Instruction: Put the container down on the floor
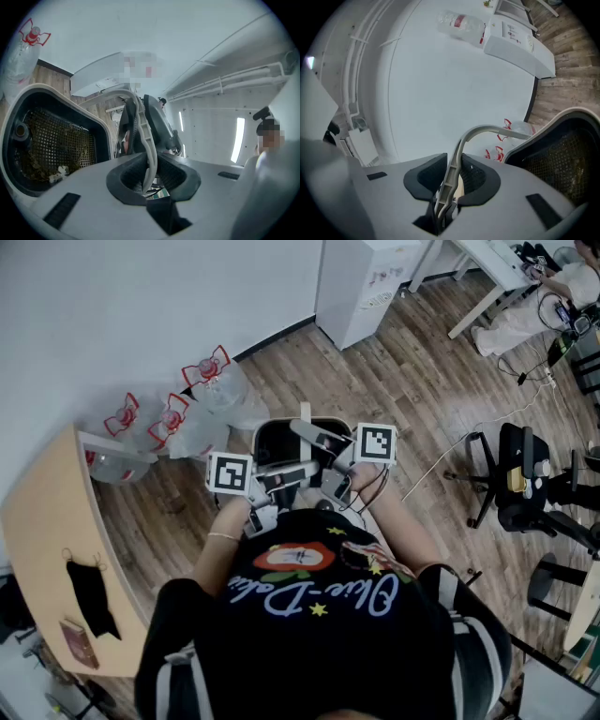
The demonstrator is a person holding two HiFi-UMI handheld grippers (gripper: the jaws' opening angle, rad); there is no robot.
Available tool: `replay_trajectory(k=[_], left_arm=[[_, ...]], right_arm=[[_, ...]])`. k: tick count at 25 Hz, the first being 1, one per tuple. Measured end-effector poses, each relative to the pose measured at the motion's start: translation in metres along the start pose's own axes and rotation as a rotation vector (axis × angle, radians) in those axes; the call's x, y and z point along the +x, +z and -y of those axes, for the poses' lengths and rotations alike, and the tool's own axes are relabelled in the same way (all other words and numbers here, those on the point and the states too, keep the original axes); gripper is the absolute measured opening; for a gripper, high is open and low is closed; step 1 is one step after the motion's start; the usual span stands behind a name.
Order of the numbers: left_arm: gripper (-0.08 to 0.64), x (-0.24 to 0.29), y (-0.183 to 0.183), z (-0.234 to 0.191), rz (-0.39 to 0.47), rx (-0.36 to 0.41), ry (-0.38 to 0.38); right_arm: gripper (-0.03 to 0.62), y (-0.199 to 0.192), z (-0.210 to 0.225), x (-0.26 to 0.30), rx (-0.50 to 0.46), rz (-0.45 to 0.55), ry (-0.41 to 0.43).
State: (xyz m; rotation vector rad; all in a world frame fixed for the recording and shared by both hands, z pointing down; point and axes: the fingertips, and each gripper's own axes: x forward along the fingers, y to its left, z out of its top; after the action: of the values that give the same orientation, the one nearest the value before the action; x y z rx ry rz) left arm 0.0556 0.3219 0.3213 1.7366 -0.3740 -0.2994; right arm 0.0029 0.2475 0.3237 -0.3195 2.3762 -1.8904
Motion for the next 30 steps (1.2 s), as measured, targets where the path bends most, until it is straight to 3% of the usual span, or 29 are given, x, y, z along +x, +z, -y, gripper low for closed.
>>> replay_trajectory(k=[15, 30], left_arm=[[0.041, 0.014, -0.010, 0.002, -0.017, -0.038, 0.002], [0.041, 0.051, -0.025, 0.003, -0.049, -0.015, 0.005]], right_arm=[[0.075, 0.004, 0.006, -0.020, -0.016, 0.021, -0.034], [0.075, 0.013, 0.009, -0.062, 0.003, 0.063, -0.028]])
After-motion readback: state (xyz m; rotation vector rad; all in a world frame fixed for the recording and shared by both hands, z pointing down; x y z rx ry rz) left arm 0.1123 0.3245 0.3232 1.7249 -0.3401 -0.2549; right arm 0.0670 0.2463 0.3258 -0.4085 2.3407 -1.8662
